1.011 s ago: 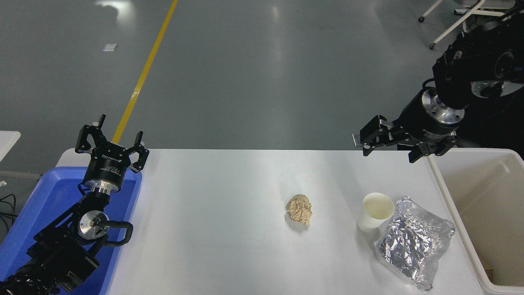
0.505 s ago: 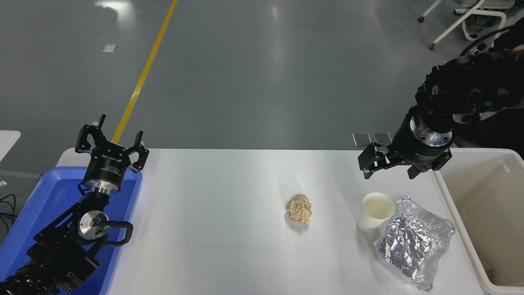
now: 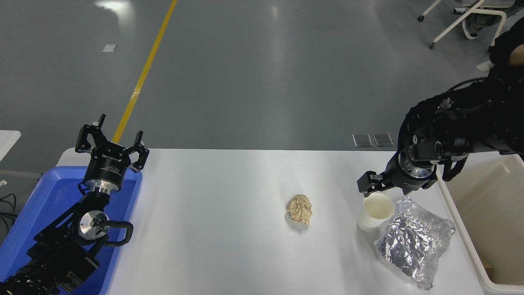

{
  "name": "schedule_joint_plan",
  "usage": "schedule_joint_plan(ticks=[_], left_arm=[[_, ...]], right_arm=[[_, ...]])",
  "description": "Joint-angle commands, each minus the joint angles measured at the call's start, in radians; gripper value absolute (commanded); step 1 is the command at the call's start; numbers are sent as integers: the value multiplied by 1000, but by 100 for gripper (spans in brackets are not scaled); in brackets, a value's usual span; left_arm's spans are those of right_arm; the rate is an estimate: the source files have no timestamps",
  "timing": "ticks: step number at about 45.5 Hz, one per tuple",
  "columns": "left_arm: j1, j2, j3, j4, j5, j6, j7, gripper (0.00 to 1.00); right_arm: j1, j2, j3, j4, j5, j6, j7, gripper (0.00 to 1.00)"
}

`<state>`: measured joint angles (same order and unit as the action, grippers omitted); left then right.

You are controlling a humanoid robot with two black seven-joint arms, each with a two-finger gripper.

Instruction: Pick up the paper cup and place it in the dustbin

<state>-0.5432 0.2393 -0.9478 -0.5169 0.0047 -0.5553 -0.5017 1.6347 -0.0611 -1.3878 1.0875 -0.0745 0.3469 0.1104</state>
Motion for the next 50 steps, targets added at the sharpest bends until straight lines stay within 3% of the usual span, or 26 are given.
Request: schedule_joint_plan(ticks=[1, 22, 28, 31, 33, 42, 50], left_arm=[[0, 0, 0, 0, 0, 0, 0, 98], [0, 0, 0, 0, 0, 0, 0, 98], [0, 0, 0, 0, 0, 0, 0, 98], [0, 0, 0, 0, 0, 0, 0, 98], [0, 0, 0, 0, 0, 0, 0, 98], [0, 0, 0, 0, 0, 0, 0, 98], [0, 0, 0, 0, 0, 0, 0, 98]], right_arm=[[-125, 3, -8, -103, -7, -51, 0, 100], [-208, -5, -25, -149, -2, -115, 3, 95], [-214, -3, -23, -150, -2, -138, 6, 79], [-214, -3, -16, -150, -4, -147, 8, 78], [-214, -5, -13, -150, -4, -149, 9, 70], [-207, -8, -20, -144, -4, -149, 17, 0], [-185, -8, -25, -144, -7, -152, 52, 0]])
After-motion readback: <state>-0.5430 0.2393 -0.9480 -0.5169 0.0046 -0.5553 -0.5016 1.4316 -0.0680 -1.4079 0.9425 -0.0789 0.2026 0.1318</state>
